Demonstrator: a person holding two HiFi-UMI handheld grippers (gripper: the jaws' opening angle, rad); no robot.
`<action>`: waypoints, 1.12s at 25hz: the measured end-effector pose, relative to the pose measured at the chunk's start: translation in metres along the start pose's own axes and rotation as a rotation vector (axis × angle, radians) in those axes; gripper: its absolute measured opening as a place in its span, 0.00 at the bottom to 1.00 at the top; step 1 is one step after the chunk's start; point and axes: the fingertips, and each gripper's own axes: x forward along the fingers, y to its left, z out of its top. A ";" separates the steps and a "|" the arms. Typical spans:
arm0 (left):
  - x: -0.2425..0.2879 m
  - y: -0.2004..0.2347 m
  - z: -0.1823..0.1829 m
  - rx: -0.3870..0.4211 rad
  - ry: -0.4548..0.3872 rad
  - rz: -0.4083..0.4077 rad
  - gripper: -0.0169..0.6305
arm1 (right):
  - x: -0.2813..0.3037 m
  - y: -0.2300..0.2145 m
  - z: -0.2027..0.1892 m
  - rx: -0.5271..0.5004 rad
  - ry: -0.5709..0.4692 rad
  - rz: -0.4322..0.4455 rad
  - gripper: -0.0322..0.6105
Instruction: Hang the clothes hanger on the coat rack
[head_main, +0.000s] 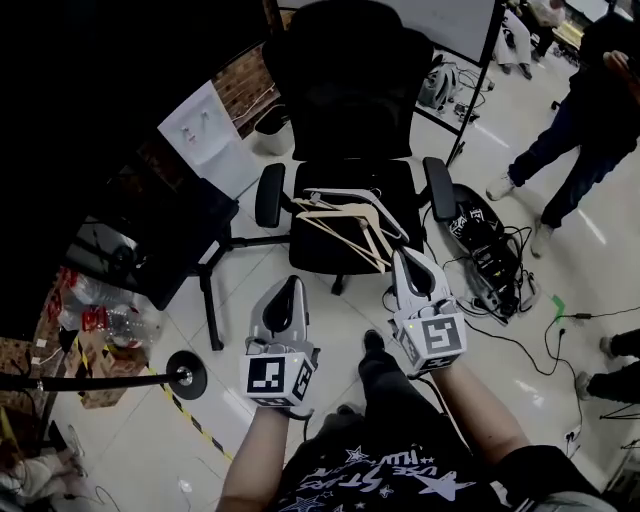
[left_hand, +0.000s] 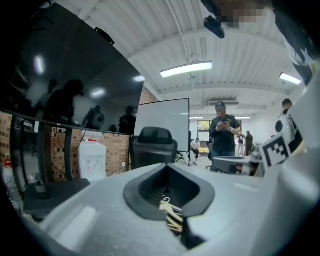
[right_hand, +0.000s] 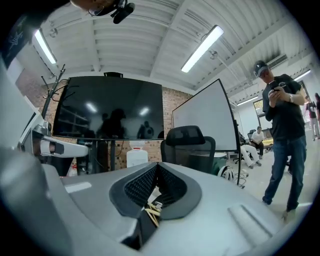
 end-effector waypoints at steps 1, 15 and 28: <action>0.014 0.003 -0.001 0.000 0.008 0.010 0.03 | 0.010 -0.010 -0.001 0.007 0.000 -0.001 0.06; 0.143 0.029 -0.038 -0.036 0.095 0.019 0.03 | 0.104 -0.054 -0.027 0.017 0.072 0.059 0.06; 0.195 0.032 -0.174 -0.069 0.273 -0.099 0.03 | 0.111 -0.063 -0.179 0.035 0.324 0.052 0.08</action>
